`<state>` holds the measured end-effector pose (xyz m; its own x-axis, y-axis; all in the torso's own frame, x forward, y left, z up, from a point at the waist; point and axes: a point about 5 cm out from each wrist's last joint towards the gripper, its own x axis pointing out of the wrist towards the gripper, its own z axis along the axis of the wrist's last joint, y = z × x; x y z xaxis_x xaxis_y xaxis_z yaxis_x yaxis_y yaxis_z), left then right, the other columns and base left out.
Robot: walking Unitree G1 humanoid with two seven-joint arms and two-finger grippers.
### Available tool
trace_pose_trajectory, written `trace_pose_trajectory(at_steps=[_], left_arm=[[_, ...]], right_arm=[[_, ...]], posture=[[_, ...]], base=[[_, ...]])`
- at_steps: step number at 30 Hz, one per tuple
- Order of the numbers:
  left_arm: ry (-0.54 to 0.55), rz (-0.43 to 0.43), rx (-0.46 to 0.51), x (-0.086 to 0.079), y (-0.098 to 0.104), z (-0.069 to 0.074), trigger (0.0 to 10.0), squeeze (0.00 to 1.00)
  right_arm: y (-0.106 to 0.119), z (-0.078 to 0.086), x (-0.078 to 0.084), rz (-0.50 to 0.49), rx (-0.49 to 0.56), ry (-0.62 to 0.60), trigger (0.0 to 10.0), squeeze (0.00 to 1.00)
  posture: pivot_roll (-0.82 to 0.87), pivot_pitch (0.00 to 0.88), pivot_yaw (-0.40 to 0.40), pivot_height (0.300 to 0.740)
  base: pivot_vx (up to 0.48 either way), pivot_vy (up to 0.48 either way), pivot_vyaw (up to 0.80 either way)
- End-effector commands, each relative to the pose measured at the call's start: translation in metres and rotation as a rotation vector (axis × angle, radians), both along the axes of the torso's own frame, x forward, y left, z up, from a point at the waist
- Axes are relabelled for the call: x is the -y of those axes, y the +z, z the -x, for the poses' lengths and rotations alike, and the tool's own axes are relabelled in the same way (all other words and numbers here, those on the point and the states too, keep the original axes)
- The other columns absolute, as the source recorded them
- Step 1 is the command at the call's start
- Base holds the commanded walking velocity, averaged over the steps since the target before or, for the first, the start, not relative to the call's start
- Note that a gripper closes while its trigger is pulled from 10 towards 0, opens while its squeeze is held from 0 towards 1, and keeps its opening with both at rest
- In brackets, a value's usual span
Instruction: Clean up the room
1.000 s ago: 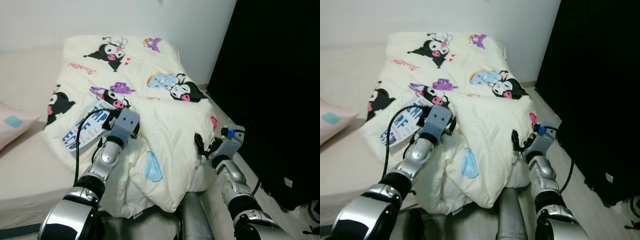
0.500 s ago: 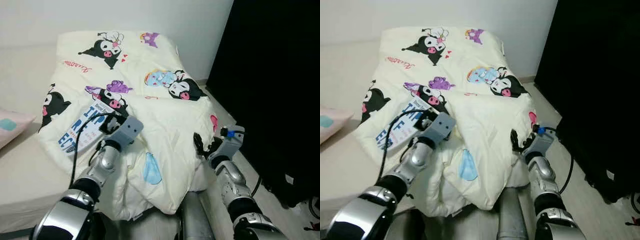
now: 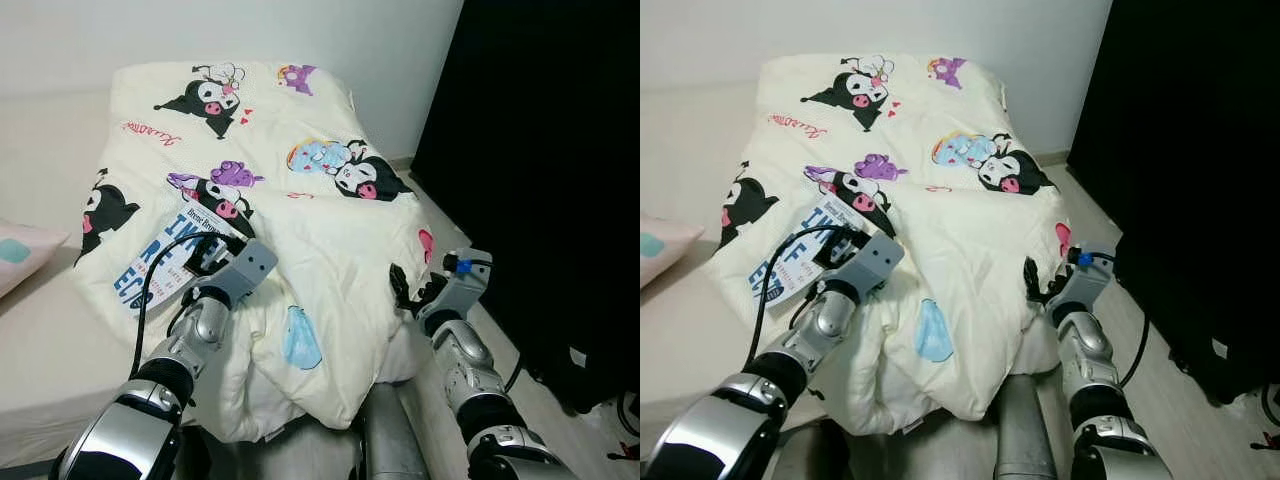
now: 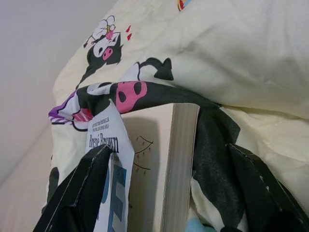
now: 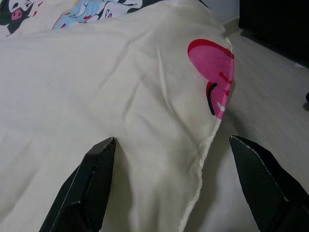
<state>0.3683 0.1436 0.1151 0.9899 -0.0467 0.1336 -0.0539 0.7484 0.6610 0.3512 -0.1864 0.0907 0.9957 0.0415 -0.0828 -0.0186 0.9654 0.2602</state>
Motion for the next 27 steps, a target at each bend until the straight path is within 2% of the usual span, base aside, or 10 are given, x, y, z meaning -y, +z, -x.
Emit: trace_pose_trajectory(at_steps=[1,2,4,6,7,9,10,17,23,27], left_arm=[[0.037,0.073,-0.042,-0.003,-0.010,0.004,10.0,0.00],[0.035,0.137,-0.047,-0.002,-0.008,0.003,10.0,0.00],[0.025,0.193,-0.048,0.000,-0.006,0.003,10.0,0.00],[0.025,0.193,-0.048,0.000,-0.006,0.003,10.0,0.00],[-0.076,0.312,-0.050,0.012,0.000,0.002,10.0,0.00],[-0.076,0.312,-0.050,0.012,0.000,0.002,10.0,0.00],[-0.131,0.345,-0.057,0.018,0.002,0.002,10.0,0.00],[-0.114,0.203,-0.040,0.017,-0.002,0.004,10.0,0.00],[-0.066,0.171,-0.020,0.012,-0.003,0.005,10.0,0.00],[0.004,0.111,0.005,0.000,-0.001,0.003,10.0,0.00]], right_arm=[[-0.003,0.002,-0.001,-0.008,-0.018,-0.001,10.0,0.00],[-0.003,0.002,-0.001,-0.008,-0.018,0.000,10.0,0.00],[-0.004,0.002,-0.001,-0.007,-0.019,0.000,10.0,0.00],[-0.004,0.002,-0.001,-0.007,-0.019,0.000,10.0,0.00],[-0.004,0.002,-0.002,-0.005,-0.025,0.007,10.0,0.00],[-0.004,0.002,-0.002,-0.005,-0.025,0.007,10.0,0.00],[-0.005,0.002,-0.003,-0.003,-0.027,0.010,10.0,0.00],[-0.003,0.002,-0.002,0.000,-0.026,0.011,10.0,0.00],[-0.003,0.002,0.000,0.003,-0.026,0.008,10.0,0.00],[-0.003,0.002,0.000,0.003,-0.026,0.008,10.0,0.00]], posture=[[-0.23,0.185,-0.012,0.521],[-0.23,0.185,-0.012,0.521],[-0.23,0.185,-0.012,0.521],[-0.23,0.185,-0.012,0.521],[-0.23,0.184,-0.016,0.521],[-0.23,0.184,-0.016,0.521],[-0.23,0.184,-0.016,0.521],[-0.24,0.182,-0.016,0.521],[-0.24,0.181,-0.017,0.521],[-0.24,0.182,-0.018,0.521]], base=[[0.000,0.000,0.00],[0.000,0.000,0.00],[0.000,0.000,0.00],[0.000,0.000,0.00],[0.000,0.000,0.00],[0.000,0.000,0.00],[0.000,0.000,0.00],[0.000,0.000,0.00],[0.000,0.000,0.00],[0.000,0.000,0.00]])
